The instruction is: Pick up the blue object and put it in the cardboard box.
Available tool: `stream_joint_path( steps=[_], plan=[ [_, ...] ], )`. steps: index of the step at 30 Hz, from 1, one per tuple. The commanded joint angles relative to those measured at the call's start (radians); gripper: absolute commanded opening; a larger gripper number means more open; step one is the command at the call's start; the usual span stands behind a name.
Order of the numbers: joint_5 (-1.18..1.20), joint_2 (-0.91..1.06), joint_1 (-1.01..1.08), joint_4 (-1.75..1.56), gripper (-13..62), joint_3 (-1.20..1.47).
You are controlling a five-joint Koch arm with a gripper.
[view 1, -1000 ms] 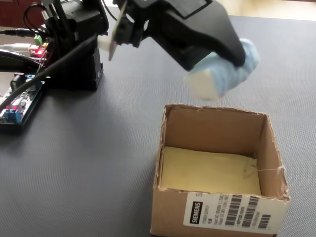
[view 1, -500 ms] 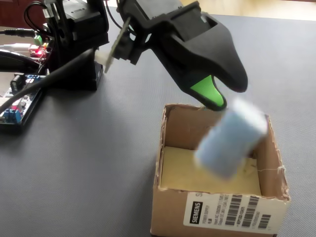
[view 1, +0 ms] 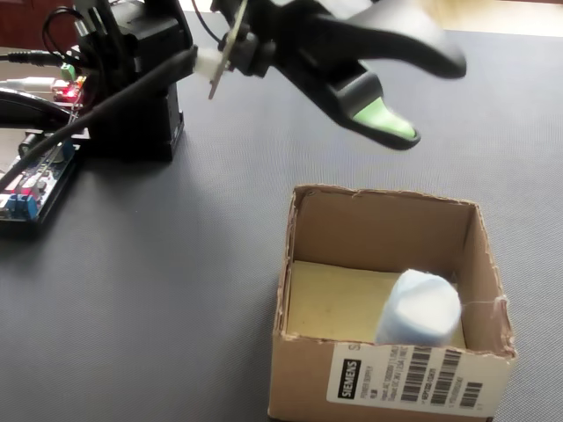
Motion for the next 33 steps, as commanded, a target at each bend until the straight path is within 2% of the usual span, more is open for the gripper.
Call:
stream_joint_path(
  steps=[1, 9, 18, 21, 33],
  plan=[
    [0.060, 0.075, -0.055, -0.152, 33.7, 0.014],
    [0.081, 0.230, -0.278, -0.175, 33.7, 0.176],
    [0.112, 0.287, -0.492, -0.164, 34.0, 0.318],
    [0.209, 0.287, -0.525, -0.170, 34.1, 0.382],
    [0.212, 0.288, -0.526, -0.181, 34.1, 0.634]
  ],
)
